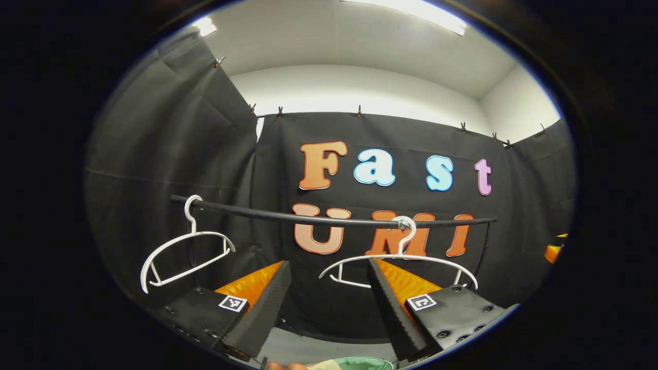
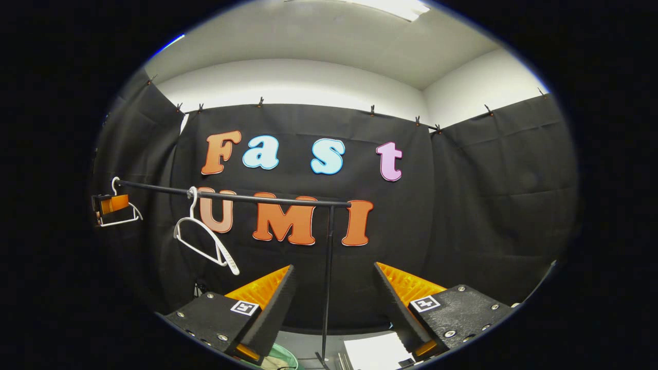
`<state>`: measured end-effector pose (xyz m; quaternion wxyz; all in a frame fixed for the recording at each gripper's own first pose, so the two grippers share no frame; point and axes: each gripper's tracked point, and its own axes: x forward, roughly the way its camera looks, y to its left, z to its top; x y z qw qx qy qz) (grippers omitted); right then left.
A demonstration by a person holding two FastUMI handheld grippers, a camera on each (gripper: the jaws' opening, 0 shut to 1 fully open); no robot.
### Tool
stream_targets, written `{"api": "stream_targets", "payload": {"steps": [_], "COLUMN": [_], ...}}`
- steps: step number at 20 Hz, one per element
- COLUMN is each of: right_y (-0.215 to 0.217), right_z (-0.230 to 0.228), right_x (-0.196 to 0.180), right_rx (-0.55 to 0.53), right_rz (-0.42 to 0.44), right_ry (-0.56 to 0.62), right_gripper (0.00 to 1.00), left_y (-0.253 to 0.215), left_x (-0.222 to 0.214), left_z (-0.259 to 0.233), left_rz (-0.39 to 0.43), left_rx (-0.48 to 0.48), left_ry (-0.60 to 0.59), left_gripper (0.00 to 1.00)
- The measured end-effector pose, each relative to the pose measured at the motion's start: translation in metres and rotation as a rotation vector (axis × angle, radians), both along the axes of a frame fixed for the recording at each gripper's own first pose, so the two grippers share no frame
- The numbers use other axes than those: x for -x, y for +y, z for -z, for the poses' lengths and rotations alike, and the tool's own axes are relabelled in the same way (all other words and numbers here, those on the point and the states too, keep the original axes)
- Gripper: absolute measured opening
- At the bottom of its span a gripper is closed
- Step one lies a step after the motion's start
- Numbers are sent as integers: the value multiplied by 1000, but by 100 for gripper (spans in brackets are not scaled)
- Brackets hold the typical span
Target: Grasp the clothes on the hanger with both hands and then place them into the laundry hamper below.
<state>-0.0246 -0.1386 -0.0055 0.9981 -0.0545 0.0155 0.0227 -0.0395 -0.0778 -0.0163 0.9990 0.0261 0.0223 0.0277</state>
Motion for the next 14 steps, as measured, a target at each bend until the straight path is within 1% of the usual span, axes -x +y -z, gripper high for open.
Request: {"api": "stream_targets", "payload": {"steps": [1,2,3,4,7,8,10,11,12,13,14], "right_y": [0,1,3,5,8,8,10,10,10,11,12], "right_z": [1,1,2,2,5,5,4,4,5,6,7], "right_x": [0,-1,1,1,1,1,2,2,3,2,2], "right_rx": [-1,-3,-4,-5,-8,-13,-19,-19,-18,-16,-15], "right_rz": [1,0,-3,-7,-9,-10,-11,-10,-10,-10,-10], "right_ry": [-1,0,2,2,7,8,5,3,4,6,9], "right_gripper": [92,92,92,92,92,92,92,92,92,92,92], "left_y": [2,3,5,5,7,8,9,10,11,12,14], "left_x": [0,0,1,2,1,0,-3,-2,-2,-2,-1], "left_z": [0,-2,-4,-5,-6,-5,-3,-2,-2,-3,-1], "left_rz": [-1,-3,-4,-6,-7,-7,-7,-7,-7,-8,-10], "left_rx": [0,-1,-1,0,4,4,2,2,4,5,7], "left_ry": [0,-3,-7,-10,-13,-13,-12,-13,-14,-15,-15], "left_gripper": [94,97,94,94,97,100,94,97,97,94,94]}}
